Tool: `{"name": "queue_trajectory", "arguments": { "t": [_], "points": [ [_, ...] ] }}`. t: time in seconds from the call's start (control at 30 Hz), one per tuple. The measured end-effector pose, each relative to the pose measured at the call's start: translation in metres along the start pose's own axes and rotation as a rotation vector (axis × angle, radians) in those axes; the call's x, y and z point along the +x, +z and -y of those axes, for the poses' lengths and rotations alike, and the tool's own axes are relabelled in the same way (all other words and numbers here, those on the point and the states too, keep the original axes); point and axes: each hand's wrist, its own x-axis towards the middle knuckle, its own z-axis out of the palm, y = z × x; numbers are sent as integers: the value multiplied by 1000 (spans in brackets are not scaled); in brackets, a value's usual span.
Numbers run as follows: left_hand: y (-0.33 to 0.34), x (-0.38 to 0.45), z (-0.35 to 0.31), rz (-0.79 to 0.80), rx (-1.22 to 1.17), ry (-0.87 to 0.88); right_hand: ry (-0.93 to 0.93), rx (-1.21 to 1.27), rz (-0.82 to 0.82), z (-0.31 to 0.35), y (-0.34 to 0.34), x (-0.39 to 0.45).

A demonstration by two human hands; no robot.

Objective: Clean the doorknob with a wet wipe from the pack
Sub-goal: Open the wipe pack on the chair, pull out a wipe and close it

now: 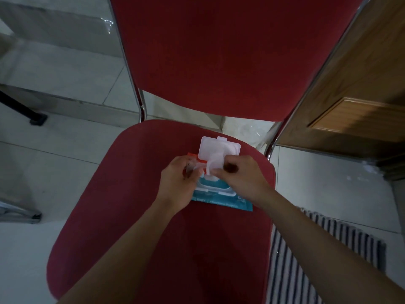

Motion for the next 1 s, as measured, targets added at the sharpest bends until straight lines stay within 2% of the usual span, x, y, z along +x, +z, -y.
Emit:
{"name": "queue_trajectory", "arguments": {
  "t": [0.03, 0.13, 0.27, 0.37, 0.57, 0.6, 0.63, 0.73, 0.77, 0.83, 0.9, 1.0],
  "points": [
    [0, 0, 0, -4, 9, 10, 27, 8, -3, 0, 2, 2],
    [2, 0, 0, -25, 34, 33, 151, 297, -18, 2, 5, 6],
    [3, 0, 2, -17, 72, 33, 213, 936, 20, 10, -2, 6],
    [3, -1, 2, -15, 106, 54, 210, 997, 20, 10, -4, 5],
    [7, -3, 0, 18, 139, 97, 371, 1184, -168, -6, -18, -6],
    [8, -4, -1, 20, 140, 101, 398, 1178, -177, -6, -20, -9],
    [9, -5, -1, 18, 144, 103, 413, 1053, -194, -5, -22, -13],
    [11, -7, -3, 26, 155, 109, 354, 336, -247, -9, -18, -18],
    [12, -8, -4, 33, 156, 114, 339, 181, -251, -9, -17, -19],
    [14, -9, -6, 25, 147, 123, 330, 87, -234, -12, -14, -19],
    [15, -8, -10, 0, 103, 97, 334, 106, -241, -14, -12, -17],
    [20, -6, -11, -39, 141, 73, 217, 24, -255, -14, -11, -15]
  ]
}}
